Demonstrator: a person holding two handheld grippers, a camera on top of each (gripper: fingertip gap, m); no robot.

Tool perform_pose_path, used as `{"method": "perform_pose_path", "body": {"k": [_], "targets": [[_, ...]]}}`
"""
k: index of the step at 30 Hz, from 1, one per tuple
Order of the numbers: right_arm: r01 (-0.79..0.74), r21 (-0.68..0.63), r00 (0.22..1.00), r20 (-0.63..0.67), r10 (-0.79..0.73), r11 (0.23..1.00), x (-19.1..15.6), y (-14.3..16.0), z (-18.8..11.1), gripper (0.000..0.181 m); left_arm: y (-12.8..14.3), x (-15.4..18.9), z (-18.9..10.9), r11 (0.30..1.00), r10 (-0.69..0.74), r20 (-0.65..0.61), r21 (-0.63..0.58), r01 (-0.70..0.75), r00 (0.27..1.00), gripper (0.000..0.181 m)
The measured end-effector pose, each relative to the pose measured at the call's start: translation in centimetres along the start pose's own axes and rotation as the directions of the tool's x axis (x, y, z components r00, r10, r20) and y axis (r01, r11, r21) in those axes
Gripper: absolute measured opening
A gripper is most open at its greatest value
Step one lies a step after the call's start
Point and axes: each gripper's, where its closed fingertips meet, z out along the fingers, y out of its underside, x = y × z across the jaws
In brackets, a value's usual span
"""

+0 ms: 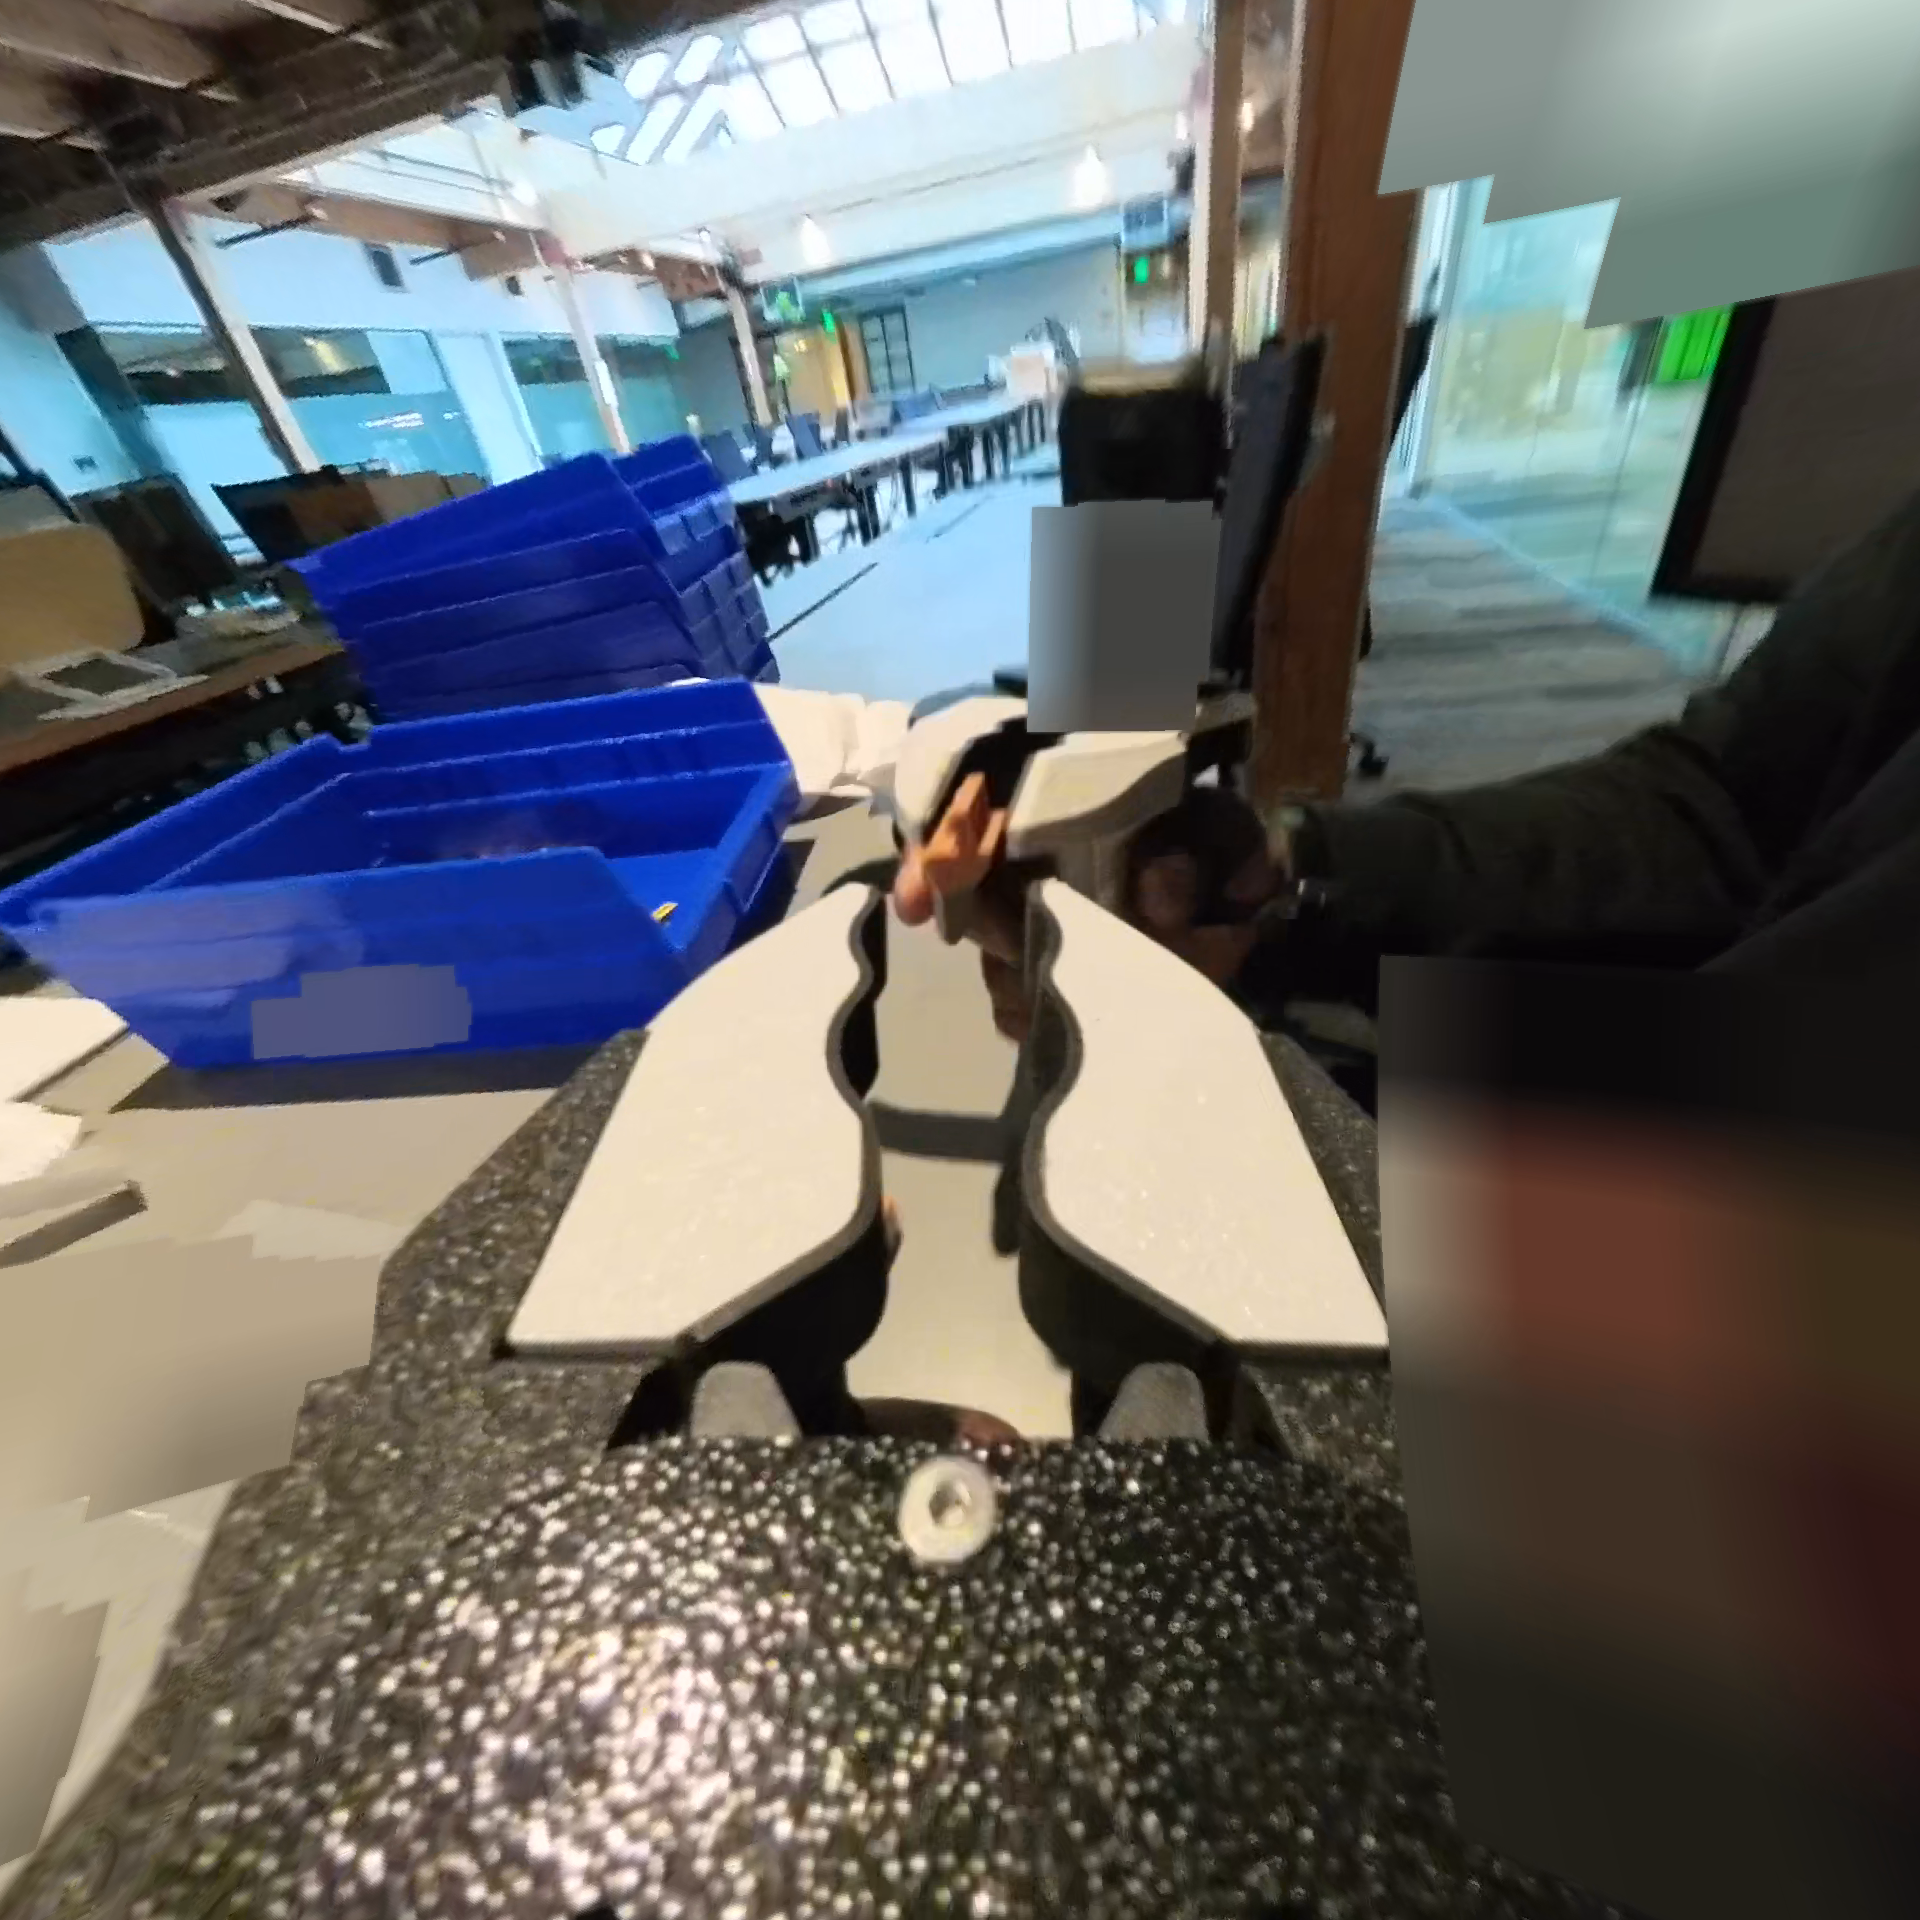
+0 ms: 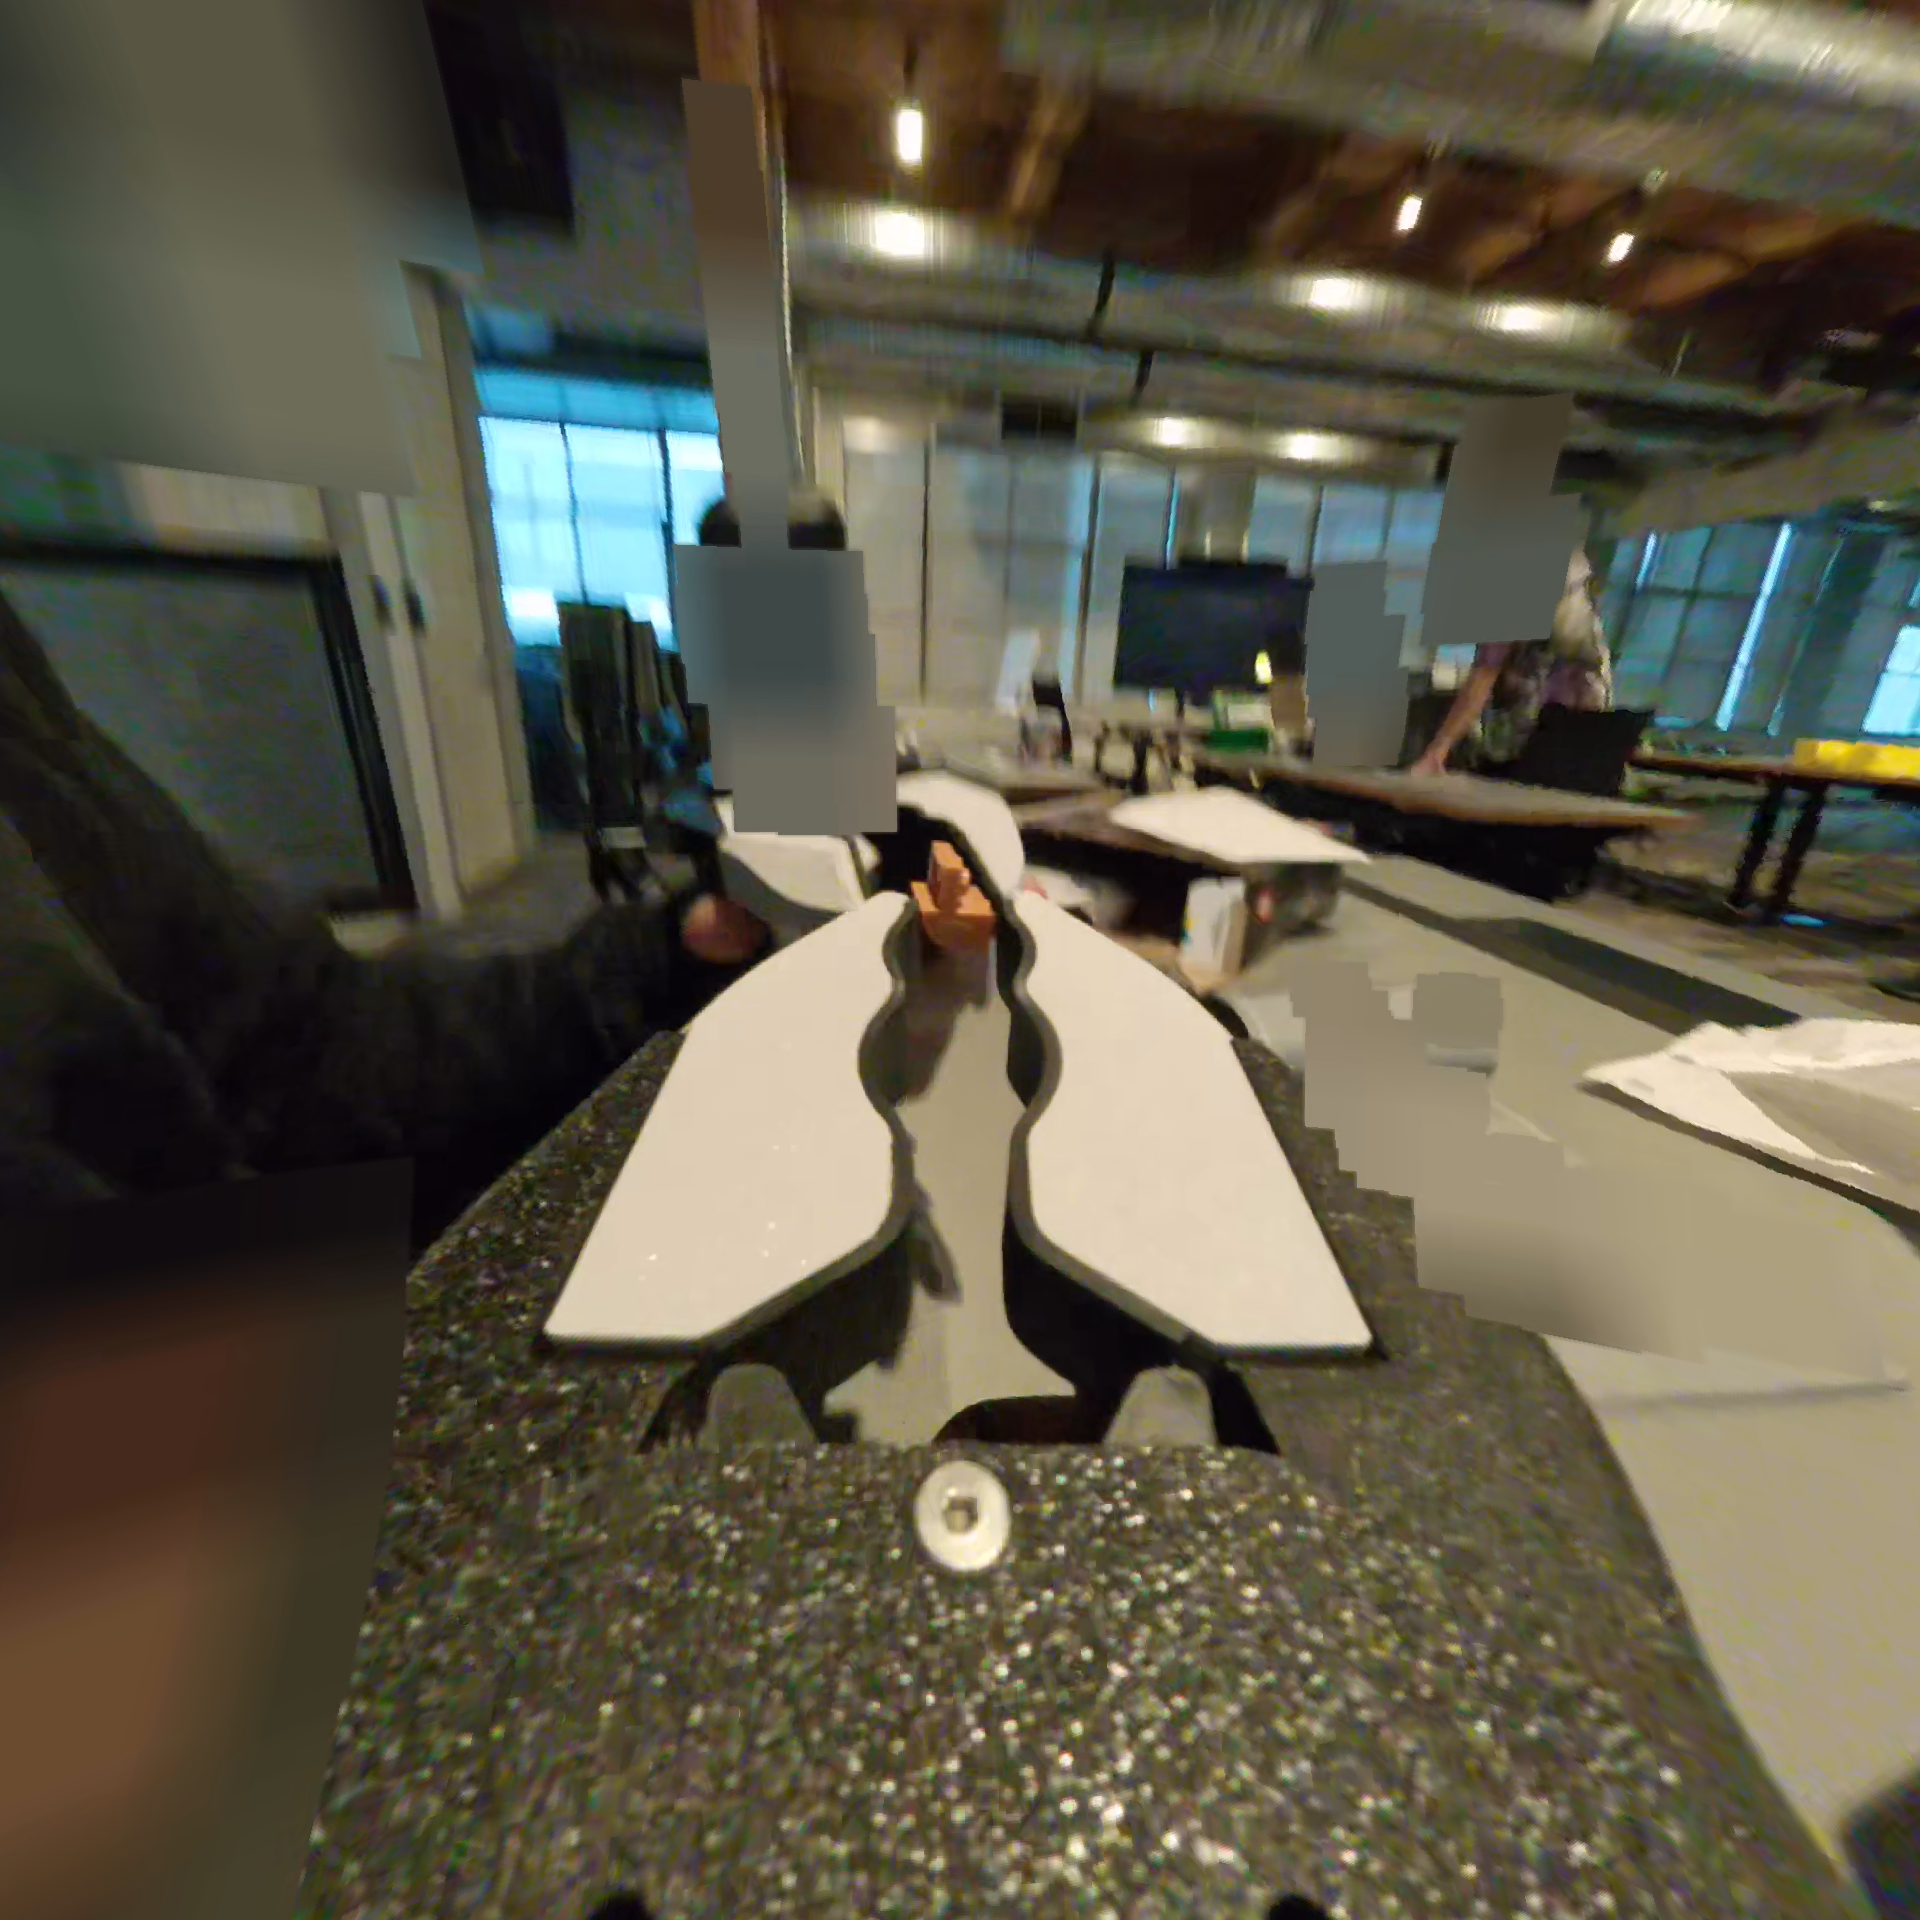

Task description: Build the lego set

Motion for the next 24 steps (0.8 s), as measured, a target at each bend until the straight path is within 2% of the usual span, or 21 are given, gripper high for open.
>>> {"method": "perform_pose_path", "body": {"k": [5,10,17,24], "targets": [[-0.125,0.238,0.992,0.032,0.121,0.963,0.3,-2.0,-0.7,0.013,-1.3,-0.5,1.0,0.936,-0.270,-0.060,0.219,0.277,0.961,0.023],[-0.121,0.242,0.993,0.020,0.119,0.963,0.3,-1.9,-0.5,0.013,-2.2,-0.7,1.5,0.830,-0.406,-0.140,0.358,0.428,0.903,0.016],[-0.141,0.262,0.990,0.020,0.141,0.955,0.4,-2.0,-0.5,0.013,-2.5,0.4,2.2,0.829,-0.375,-0.156,0.384,0.406,0.914,0.016],[-0.154,0.260,0.988,0.029,0.152,0.953,0.3,-1.9,-0.4,0.013,-2.6,0.2,2.2,0.834,-0.359,-0.112,0.406,0.373,0.926,0.016]]}}
